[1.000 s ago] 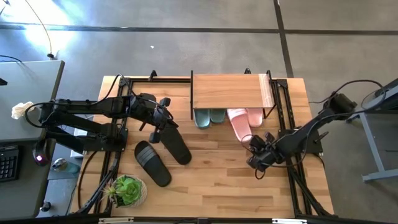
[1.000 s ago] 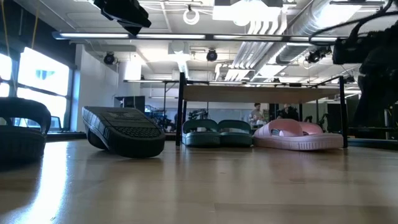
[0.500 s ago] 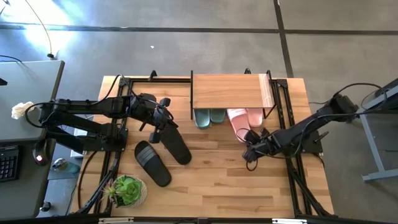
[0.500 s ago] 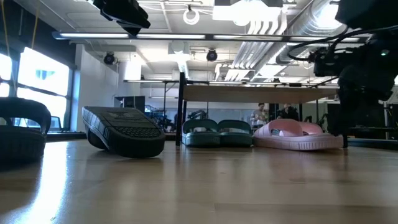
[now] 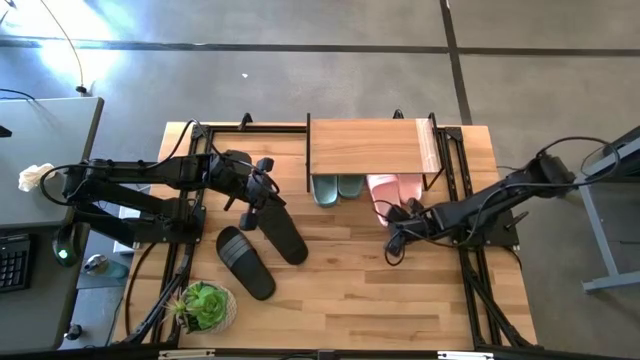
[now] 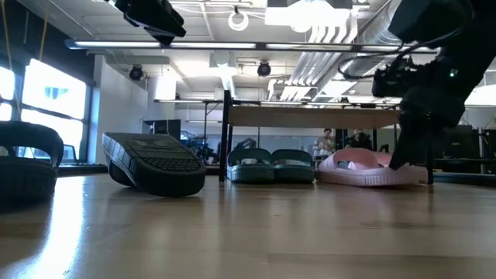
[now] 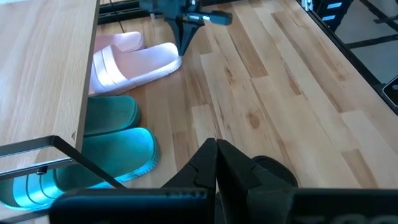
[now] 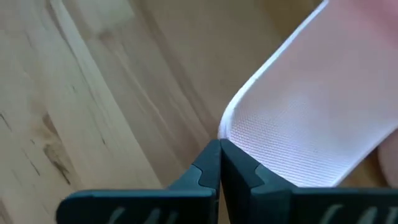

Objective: Pick and place slides into the shelf
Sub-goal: Put the pink slide under the shelf

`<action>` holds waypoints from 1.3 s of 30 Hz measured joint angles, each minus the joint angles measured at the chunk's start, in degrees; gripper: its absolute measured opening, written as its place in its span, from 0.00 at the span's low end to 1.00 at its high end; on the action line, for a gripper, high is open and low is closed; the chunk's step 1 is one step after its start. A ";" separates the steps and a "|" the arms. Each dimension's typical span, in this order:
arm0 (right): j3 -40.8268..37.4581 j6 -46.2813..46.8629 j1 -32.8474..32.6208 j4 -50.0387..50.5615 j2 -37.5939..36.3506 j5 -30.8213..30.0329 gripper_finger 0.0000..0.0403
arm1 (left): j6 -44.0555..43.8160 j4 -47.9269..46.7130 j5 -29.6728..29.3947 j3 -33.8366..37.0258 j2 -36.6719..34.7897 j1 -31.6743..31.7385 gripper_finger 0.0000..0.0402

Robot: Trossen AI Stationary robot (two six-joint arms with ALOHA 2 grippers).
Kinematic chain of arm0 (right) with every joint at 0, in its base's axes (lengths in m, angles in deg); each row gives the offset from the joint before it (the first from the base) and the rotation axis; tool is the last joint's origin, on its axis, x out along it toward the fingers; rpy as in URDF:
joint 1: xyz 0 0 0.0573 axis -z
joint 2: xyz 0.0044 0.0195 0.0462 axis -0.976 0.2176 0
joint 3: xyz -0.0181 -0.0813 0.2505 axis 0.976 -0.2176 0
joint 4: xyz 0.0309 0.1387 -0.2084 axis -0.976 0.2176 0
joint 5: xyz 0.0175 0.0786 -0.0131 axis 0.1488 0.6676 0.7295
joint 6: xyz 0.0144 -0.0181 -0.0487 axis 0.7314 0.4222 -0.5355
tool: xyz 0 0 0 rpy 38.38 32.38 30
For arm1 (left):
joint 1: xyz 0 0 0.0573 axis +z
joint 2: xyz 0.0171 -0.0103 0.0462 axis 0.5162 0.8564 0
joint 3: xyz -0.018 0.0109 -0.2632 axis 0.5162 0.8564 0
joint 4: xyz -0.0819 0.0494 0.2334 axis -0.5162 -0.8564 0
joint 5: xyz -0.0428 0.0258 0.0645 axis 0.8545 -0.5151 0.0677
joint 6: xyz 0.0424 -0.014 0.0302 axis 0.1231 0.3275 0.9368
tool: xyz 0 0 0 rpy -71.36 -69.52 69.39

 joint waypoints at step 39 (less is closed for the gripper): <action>1.29 -4.82 8.66 -2.10 6.39 0.66 0.00 | -0.13 -0.09 0.00 0.00 0.00 0.00 0.00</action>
